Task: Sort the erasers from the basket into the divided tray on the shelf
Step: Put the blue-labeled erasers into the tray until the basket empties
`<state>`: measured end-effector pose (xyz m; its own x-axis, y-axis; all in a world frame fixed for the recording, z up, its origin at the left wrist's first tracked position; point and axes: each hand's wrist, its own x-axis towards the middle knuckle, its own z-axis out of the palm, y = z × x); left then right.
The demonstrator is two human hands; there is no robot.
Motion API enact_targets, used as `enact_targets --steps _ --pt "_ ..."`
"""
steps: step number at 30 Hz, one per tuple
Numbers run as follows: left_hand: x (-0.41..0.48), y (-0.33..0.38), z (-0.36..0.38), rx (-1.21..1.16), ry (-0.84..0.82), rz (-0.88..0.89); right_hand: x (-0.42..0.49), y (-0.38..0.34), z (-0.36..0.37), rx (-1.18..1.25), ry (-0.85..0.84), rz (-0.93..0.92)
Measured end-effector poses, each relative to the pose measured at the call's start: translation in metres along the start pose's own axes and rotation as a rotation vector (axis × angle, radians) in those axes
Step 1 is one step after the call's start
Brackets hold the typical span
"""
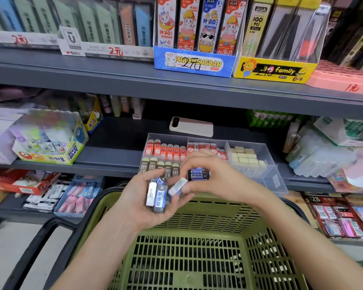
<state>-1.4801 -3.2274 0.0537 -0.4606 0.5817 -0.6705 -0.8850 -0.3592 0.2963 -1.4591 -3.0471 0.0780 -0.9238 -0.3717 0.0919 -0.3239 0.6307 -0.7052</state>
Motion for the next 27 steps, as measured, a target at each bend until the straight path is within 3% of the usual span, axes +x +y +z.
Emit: enact_targets --steps 4,7,10,14,19,21,24,25,27 --pt "-0.001 0.004 -0.004 -0.002 0.05 0.05 -0.005 0.024 -0.022 0.396 0.292 0.238" --pt "0.0 0.008 -0.006 -0.025 0.042 0.055 -0.003 0.046 -0.019 0.235 0.406 0.421" --pt "0.0 0.009 -0.003 -0.023 0.026 0.061 0.003 0.056 -0.007 0.137 0.437 0.485" --pt "0.0 0.008 0.001 -0.013 0.03 0.068 0.011 0.059 0.008 -0.01 0.394 0.461" --pt "0.001 0.006 0.005 0.014 0.029 0.085 0.007 0.054 0.011 -0.426 0.312 0.454" --pt "0.0 0.005 0.007 0.031 0.028 0.09 0.004 0.044 0.01 -0.55 0.382 0.363" --pt "0.0 0.005 0.011 0.061 0.034 0.1 -0.004 0.013 0.014 -0.156 0.441 0.136" --pt "0.0 0.004 0.012 0.066 0.036 0.102 -0.007 0.002 0.017 -0.009 0.359 0.083" --pt "0.0 0.002 0.014 0.067 0.06 0.117 -0.012 -0.013 0.026 0.054 0.196 0.052"
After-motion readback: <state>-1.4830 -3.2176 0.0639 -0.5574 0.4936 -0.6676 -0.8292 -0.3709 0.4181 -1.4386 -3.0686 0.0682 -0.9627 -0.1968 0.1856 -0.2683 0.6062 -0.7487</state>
